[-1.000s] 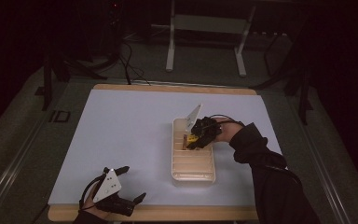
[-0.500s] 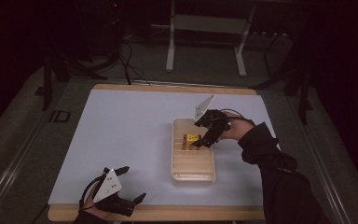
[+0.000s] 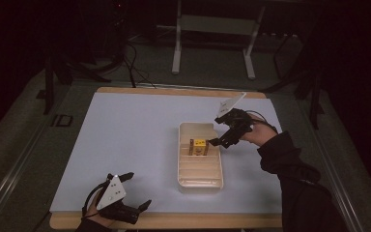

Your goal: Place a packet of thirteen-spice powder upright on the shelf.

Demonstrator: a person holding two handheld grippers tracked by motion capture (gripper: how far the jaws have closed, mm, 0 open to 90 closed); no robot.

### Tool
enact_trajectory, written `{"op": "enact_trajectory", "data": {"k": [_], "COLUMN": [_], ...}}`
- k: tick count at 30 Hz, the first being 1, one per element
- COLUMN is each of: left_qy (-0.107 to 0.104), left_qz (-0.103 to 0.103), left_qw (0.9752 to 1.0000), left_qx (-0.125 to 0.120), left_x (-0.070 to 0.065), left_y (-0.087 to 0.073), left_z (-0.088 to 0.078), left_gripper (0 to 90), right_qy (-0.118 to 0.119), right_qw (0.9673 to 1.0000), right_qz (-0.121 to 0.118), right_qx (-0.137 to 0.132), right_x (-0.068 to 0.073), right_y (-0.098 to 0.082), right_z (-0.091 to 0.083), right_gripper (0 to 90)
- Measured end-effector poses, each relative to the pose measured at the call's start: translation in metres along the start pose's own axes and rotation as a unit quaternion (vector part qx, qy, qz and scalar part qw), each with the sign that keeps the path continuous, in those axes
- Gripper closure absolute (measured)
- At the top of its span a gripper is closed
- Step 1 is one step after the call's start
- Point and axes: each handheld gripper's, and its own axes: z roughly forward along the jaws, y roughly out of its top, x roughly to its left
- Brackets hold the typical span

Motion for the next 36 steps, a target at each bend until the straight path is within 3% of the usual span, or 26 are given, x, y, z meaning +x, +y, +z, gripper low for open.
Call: {"op": "enact_trajectory", "data": {"k": [10, 20, 26, 31, 35, 36], "left_qy": [0.0, -0.001, -0.001, -0.001, -0.001, -0.002], "left_qz": [0.001, 0.0, 0.0, 0.001, 0.0, 0.001], "left_qw": [1.0, 1.0, 1.0, 1.0, 1.0, 1.0], "left_qx": [0.001, 0.002, 0.001, 0.003, 0.002, 0.002], "left_x": [0.0, 0.0, 0.0, 0.0, 0.0, 0.0], "left_y": [0.0, 0.0, 0.0, 0.0, 0.0, 0.0], "left_z": [0.0, 0.001, 0.0, 0.001, 0.0, 0.0], "left_gripper": [0.0, 0.0, 0.0, 0.0, 0.0, 0.0], "right_qy": [-0.058, -0.11, -0.146, -0.159, -0.169, -0.167], "right_qw": [0.996, 0.9847, 0.9771, 0.9718, 0.9688, 0.9697], "right_qz": [0.062, 0.125, 0.14, 0.158, 0.163, 0.16], "right_qx": [-0.028, -0.051, -0.065, -0.073, -0.078, -0.08], "right_x": [-0.004, -0.002, 0.004, 0.009, 0.014, 0.015], "right_y": [-0.026, -0.062, -0.086, -0.106, -0.118, -0.12], "right_z": [-0.017, -0.021, -0.015, -0.008, -0.006, -0.007], "right_gripper": [11.3, 11.3, 11.3, 11.4, 11.3, 11.3]}}
